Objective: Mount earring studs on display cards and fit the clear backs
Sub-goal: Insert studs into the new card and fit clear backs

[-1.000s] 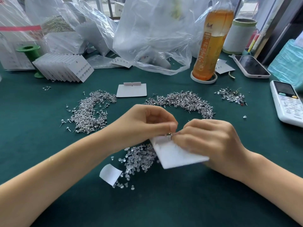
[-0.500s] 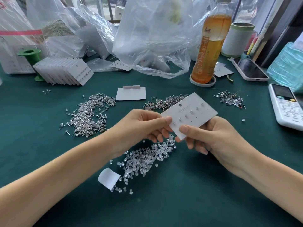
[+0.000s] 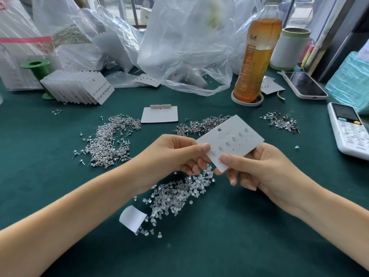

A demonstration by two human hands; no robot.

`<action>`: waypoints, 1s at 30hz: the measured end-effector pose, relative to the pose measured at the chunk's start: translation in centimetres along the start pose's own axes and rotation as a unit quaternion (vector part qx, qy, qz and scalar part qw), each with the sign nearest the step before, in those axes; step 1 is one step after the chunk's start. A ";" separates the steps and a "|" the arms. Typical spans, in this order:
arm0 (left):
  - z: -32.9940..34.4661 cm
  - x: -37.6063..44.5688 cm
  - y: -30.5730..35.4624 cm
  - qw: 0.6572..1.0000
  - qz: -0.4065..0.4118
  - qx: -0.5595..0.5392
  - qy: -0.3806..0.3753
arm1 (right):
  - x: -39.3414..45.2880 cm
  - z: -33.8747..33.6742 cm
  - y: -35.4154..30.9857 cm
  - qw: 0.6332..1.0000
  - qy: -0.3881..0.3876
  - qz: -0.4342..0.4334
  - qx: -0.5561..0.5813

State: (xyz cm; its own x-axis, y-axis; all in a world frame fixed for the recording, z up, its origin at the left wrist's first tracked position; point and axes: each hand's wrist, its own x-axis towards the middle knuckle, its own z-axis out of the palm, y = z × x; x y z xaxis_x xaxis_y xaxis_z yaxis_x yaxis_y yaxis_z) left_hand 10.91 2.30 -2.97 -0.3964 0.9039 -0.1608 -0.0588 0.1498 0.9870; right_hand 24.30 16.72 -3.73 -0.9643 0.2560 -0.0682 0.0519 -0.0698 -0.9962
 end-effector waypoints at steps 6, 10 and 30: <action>-0.1 0.0 -0.1 1.000 -0.010 -0.023 -0.009 | 0.0 0.0 -0.3 1.000 -0.003 0.002 0.002; -0.1 0.0 0.0 0.999 -0.012 -0.039 -0.008 | -0.1 -0.1 -0.3 1.000 0.000 -0.001 0.011; -1.1 0.3 -1.5 0.928 0.127 0.344 0.072 | -0.1 -0.4 -0.2 0.971 0.156 -0.167 -0.065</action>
State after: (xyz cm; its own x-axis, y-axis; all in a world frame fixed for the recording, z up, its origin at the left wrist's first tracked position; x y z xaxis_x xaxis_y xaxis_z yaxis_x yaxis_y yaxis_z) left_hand 9.89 1.89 -4.48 -0.4386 0.8894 0.1287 0.6322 0.2035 0.7476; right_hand 24.45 17.08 -3.53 -0.8087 0.5241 0.2671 -0.1982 0.1847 -0.9626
